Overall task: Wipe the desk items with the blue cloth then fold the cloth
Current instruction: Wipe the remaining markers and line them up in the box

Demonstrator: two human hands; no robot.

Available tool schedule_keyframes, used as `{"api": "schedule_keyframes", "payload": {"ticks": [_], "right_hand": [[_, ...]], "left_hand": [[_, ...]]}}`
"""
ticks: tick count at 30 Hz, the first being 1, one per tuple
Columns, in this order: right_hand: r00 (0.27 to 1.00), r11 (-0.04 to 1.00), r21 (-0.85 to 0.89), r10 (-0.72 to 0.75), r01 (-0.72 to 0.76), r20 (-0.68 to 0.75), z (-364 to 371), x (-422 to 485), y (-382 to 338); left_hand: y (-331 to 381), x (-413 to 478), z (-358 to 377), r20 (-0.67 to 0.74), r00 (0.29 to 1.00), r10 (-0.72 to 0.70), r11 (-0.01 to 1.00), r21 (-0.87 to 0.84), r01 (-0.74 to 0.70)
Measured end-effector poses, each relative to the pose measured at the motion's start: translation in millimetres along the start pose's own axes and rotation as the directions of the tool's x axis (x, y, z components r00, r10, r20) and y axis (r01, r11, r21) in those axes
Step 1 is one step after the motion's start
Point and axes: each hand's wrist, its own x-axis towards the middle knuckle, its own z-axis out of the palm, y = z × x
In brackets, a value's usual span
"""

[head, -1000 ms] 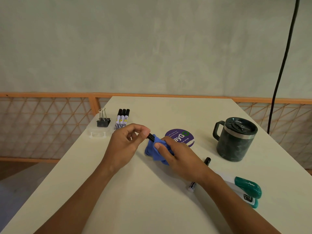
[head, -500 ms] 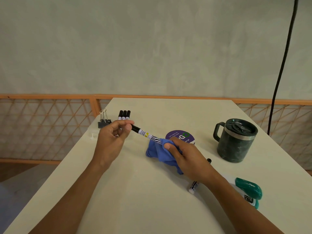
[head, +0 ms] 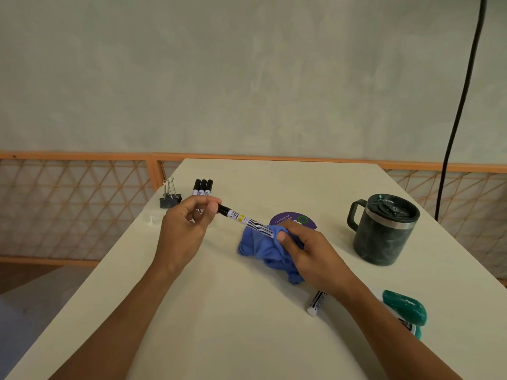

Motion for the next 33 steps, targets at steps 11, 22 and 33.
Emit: {"api": "schedule_keyframes", "payload": {"ticks": [11,22,33], "right_hand": [[0.996,0.998,0.052,0.013,-0.018,0.084,-2.5,-2.2,-3.8],[0.999,0.984,-0.178,-0.025,0.031,0.035,0.6,-1.4,-3.8],[0.997,0.994,-0.104,0.028,-0.036,-0.079,12.4,-0.9,-9.5]], "left_hand": [[4.8,0.5,-5.5,0.006,0.999,0.037,0.996,0.078,-0.037],[11.7,-9.7,4.1,-0.046,0.994,0.097,0.986,0.140,-0.089],[23.8,-28.0,24.7,0.151,0.987,-0.060,0.994,-0.077,0.072]]}}
